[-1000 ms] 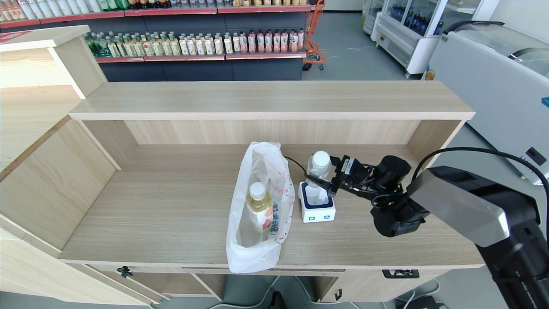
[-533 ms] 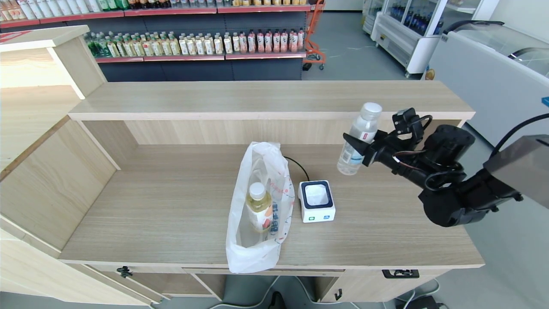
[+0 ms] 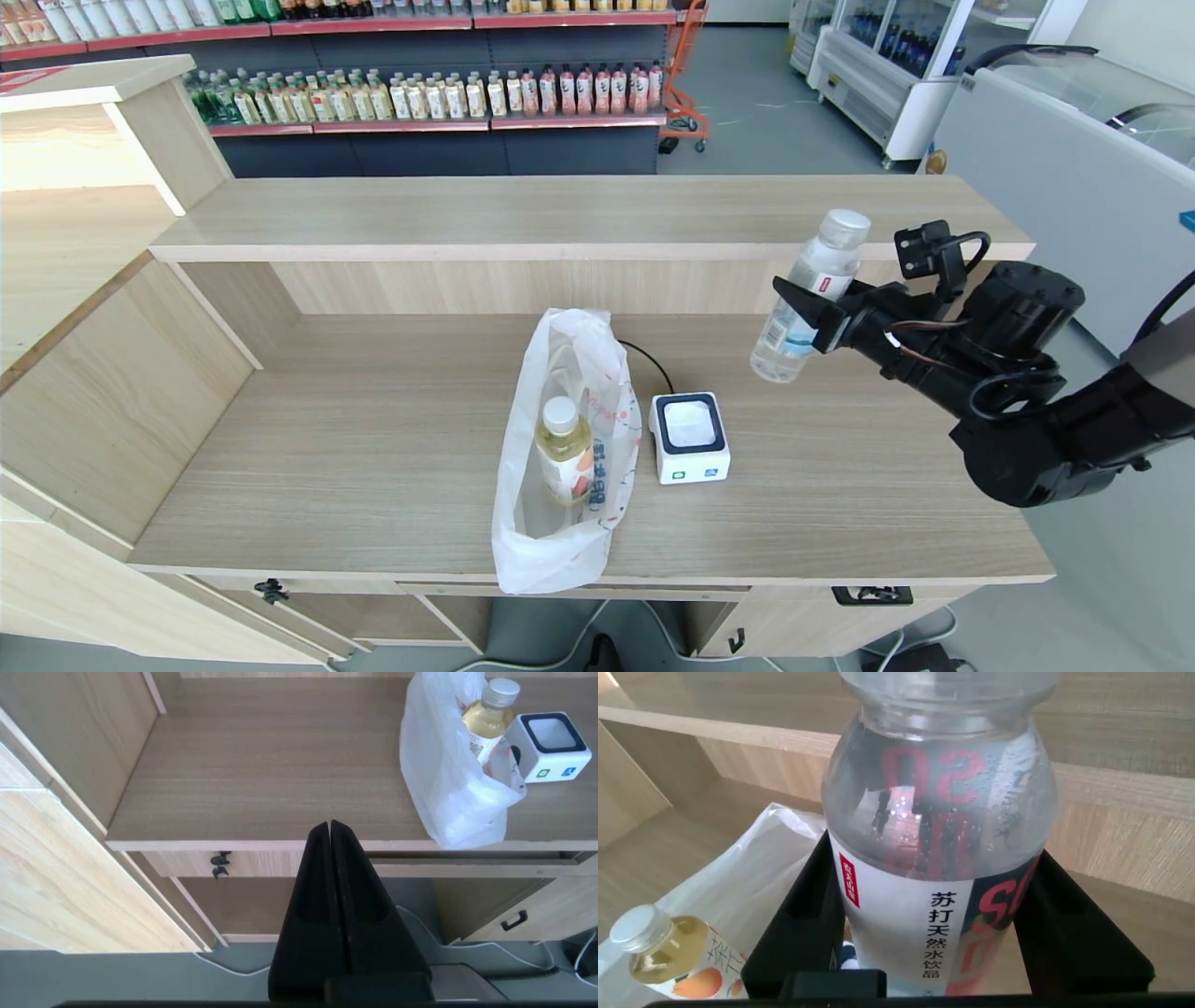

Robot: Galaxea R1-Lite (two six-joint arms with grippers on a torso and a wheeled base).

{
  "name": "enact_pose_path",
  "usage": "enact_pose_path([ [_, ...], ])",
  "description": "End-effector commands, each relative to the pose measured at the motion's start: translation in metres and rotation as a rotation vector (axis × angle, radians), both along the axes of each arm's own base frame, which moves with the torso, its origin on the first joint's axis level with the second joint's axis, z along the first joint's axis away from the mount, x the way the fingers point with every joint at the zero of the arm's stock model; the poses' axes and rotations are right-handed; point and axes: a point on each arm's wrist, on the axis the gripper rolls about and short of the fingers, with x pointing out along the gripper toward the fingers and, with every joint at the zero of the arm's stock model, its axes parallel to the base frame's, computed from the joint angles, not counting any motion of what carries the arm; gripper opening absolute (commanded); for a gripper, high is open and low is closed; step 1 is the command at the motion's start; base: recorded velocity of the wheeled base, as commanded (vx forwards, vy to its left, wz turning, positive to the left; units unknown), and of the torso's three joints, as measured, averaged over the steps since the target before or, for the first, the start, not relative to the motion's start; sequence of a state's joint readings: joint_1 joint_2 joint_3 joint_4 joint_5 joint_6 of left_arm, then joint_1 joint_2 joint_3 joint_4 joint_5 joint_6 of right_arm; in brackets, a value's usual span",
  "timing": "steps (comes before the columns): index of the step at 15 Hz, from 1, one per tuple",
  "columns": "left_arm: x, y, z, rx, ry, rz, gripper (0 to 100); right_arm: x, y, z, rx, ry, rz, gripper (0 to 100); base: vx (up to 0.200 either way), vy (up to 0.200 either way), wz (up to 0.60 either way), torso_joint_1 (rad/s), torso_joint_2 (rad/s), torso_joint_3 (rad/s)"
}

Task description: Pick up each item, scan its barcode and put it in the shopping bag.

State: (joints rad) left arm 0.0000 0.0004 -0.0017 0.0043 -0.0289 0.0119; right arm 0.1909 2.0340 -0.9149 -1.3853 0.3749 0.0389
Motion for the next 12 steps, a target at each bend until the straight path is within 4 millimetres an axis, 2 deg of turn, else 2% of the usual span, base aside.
enact_pose_path([
  [1, 0.000, 0.000, 0.000, 0.000, -0.001, 0.000, 0, -0.001, 0.004, 0.000, -0.007, -0.007, 0.009, 0, 0.000, 0.000, 0.00, 0.000, 0.00, 0.000],
  [6, 0.000, 0.000, 0.000, 0.000, 0.002, 0.000, 0, -0.003, 0.009, 0.001, -0.034, -0.024, 0.029, 0, 0.000, 0.000, 0.00, 0.000, 0.00, 0.000],
  [12, 0.000, 0.000, 0.000, 0.000, 0.000, 0.000, 0, 0.001, 0.015, 0.001, -0.036, -0.010, 0.043, 0, 0.000, 0.200, 0.00, 0.005, 0.00, 0.002],
])
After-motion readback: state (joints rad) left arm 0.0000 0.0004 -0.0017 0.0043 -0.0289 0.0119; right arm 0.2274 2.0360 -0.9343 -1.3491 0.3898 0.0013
